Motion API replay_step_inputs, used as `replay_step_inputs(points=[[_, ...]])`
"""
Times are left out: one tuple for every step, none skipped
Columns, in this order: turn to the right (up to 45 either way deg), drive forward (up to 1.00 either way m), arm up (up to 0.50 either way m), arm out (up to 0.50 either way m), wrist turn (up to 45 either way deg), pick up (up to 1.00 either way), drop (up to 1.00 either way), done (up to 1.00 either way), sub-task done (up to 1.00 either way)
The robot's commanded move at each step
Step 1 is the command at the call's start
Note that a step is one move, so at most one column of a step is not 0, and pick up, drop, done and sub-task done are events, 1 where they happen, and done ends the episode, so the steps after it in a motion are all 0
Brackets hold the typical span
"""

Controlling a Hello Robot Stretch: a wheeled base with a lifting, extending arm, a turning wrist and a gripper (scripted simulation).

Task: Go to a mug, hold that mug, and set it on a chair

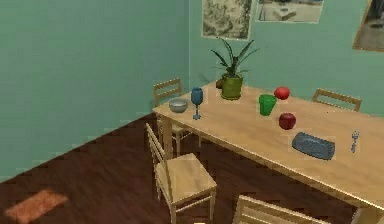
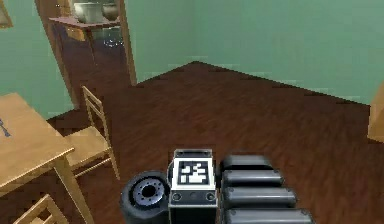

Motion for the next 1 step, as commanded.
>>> replay_step_inputs(points=[[-12.0,0.0,0.0,0.0,0.0,0.0,0.0,0.0,0.0]])
